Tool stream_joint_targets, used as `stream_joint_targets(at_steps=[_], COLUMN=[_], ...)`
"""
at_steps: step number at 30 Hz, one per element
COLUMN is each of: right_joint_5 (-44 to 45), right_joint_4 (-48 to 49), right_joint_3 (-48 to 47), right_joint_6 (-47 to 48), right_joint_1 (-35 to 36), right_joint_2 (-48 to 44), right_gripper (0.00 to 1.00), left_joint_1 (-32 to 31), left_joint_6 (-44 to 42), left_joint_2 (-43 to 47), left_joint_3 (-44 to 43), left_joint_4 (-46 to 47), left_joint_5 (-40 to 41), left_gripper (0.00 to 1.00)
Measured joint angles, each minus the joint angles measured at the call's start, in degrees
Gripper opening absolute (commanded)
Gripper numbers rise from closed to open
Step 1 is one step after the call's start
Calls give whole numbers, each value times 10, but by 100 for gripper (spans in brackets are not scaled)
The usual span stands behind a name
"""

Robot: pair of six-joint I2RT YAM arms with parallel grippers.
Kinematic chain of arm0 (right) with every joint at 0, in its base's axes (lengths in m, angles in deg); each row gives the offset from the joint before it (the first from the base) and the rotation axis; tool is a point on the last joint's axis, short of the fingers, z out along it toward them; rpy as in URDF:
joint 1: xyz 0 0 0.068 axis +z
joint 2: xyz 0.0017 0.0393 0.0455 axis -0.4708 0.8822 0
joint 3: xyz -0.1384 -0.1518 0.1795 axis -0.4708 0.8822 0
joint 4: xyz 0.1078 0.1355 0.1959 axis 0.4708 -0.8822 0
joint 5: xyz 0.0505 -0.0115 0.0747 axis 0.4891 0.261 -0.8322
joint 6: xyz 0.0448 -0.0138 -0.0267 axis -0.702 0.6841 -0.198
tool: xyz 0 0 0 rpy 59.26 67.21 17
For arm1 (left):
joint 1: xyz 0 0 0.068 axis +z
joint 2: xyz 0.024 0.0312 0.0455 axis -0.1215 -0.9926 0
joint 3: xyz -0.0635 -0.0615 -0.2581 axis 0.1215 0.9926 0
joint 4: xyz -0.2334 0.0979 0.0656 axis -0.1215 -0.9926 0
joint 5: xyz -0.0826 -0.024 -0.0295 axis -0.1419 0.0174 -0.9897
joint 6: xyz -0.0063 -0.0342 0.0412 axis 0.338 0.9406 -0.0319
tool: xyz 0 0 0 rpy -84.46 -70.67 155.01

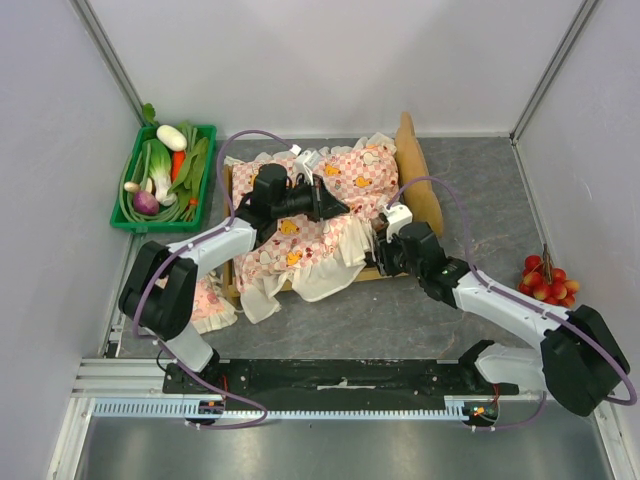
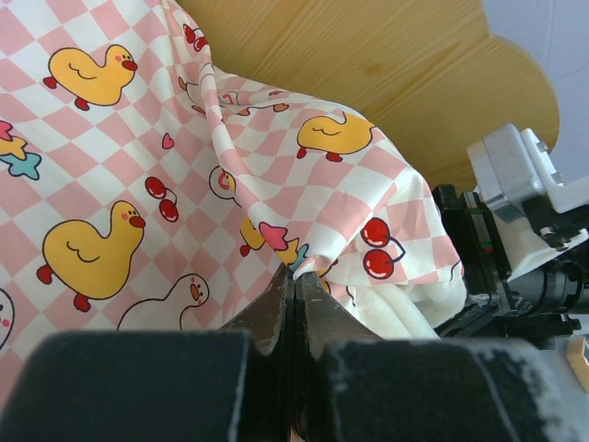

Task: Set up the pet bed

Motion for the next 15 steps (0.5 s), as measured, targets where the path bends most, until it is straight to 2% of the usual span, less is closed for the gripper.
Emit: stream_joint_targets(at_steps=[8,15], right_joint_5=[30,38], right_joint_4=[31,47], right_joint_3=[-1,0], right_joint_6=[20,30], right_joint_1=[0,0], right_joint_2=[31,-5], right_gripper=[45,45], left_joint_1=[5,9], left_joint_6=[3,7], left_joint_2=[-5,-8], left_joint_3=[0,0], left_joint_4=[2,5], left_joint_5=[-4,-14], left_gripper=[2,2])
